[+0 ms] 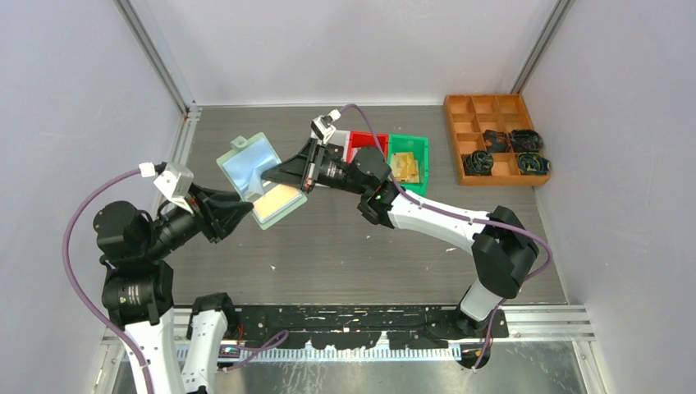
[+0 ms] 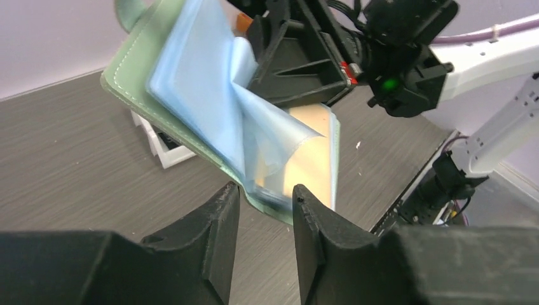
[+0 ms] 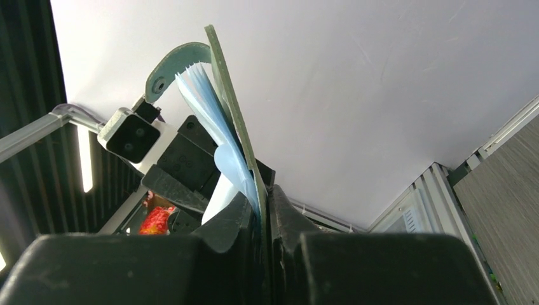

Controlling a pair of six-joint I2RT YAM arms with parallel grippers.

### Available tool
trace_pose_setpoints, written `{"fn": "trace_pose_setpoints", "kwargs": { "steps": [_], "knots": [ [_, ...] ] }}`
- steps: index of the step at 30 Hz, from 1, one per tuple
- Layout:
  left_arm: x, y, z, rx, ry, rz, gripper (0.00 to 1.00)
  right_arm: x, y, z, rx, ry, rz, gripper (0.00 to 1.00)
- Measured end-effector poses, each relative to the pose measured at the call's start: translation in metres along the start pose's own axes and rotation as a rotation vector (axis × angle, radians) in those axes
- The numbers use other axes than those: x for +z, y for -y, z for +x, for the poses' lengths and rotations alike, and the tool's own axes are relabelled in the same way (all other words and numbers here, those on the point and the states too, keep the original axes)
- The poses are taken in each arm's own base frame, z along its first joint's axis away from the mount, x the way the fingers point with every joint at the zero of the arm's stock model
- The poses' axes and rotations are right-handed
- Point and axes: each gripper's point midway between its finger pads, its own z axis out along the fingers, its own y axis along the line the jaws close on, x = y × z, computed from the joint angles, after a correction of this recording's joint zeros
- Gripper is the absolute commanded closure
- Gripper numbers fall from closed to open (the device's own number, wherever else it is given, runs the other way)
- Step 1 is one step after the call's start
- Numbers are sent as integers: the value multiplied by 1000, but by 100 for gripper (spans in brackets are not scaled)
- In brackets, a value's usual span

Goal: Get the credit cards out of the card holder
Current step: Remove the credit card from the card holder.

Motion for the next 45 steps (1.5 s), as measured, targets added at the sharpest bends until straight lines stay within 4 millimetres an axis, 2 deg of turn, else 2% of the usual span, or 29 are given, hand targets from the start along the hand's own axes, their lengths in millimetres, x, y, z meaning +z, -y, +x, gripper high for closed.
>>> {"fn": "trace_pose_setpoints", "kwargs": {
  "steps": [4,9,14,21,24,27,31,37,43,45],
  "knots": [
    [6,-13,4,-70,11,-38,63,4,0,2,-8,-3,15,93],
    [12,-17,1,-161,44,-31,61,7,-1,6,-4,-4,22,92],
    [17,-19,0,-238,61,-29,70,8,-1,5,-1,-1,24,87],
    [18,-23,-9,-286,95,-56,99,10,-8,5,11,-4,-17,63],
    [18,-25,-10,-305,102,-67,100,9,-14,6,16,-3,-52,53],
    [18,-25,-10,-320,103,-68,100,6,-20,7,19,-6,-96,49],
    [18,-22,-11,-344,102,-61,100,1,-24,12,18,-21,-144,50],
    [19,-22,-11,-392,100,-61,100,-15,-12,31,17,-82,-164,57],
    [21,-22,-12,-450,93,-57,100,-27,7,42,-2,-109,-129,82],
    [21,-22,-12,-470,91,-56,100,-28,9,42,-19,-108,-119,87]
  ]
}}
